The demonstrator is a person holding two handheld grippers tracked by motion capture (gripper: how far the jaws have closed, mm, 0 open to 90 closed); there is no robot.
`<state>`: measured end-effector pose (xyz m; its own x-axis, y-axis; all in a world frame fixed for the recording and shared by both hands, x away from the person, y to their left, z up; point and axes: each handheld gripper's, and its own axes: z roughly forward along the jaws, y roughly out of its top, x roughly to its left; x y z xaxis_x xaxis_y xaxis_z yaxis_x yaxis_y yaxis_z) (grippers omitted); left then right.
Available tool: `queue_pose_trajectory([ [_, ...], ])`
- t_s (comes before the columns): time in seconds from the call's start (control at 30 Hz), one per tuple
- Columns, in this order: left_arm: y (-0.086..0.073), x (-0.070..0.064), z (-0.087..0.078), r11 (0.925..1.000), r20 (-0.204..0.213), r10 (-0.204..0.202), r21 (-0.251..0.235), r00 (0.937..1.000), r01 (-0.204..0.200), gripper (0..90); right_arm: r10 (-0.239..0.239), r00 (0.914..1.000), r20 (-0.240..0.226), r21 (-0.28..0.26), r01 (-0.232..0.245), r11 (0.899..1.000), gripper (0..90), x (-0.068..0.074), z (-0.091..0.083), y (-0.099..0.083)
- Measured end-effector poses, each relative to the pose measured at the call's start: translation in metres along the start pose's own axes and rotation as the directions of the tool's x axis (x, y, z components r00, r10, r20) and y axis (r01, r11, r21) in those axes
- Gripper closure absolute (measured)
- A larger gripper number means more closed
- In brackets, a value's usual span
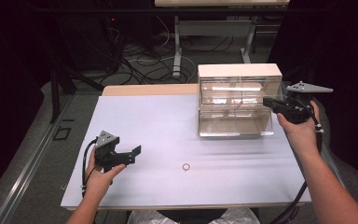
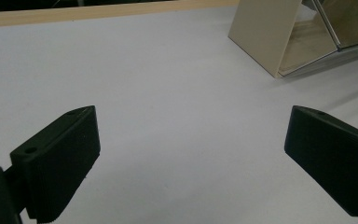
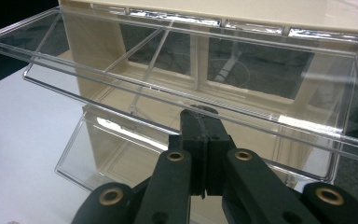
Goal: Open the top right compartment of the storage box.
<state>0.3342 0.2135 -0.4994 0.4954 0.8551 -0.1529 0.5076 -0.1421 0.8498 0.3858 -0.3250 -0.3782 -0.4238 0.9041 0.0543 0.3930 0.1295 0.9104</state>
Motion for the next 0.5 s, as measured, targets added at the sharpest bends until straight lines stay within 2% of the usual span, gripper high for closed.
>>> queue_pose_trajectory([
  [0.07, 0.0, 0.0, 0.0, 1.0, -0.001, 0.006, 0.002, 1.0, -0.006, 4.0, 0.002, 1.0, -0.006, 0.011, -0.002, 1.0, 90.0, 0.0, -0.002, 0.002],
  [0.5, 0.0, -0.004, 0.003, 1.0, 0.007, 0.007, 0.005, 0.9999, -0.007, 6.0, -0.018, 0.9998, 0.004, 0.0, 0.018, 1.0, 90.0, 0.0, -0.006, 0.014],
])
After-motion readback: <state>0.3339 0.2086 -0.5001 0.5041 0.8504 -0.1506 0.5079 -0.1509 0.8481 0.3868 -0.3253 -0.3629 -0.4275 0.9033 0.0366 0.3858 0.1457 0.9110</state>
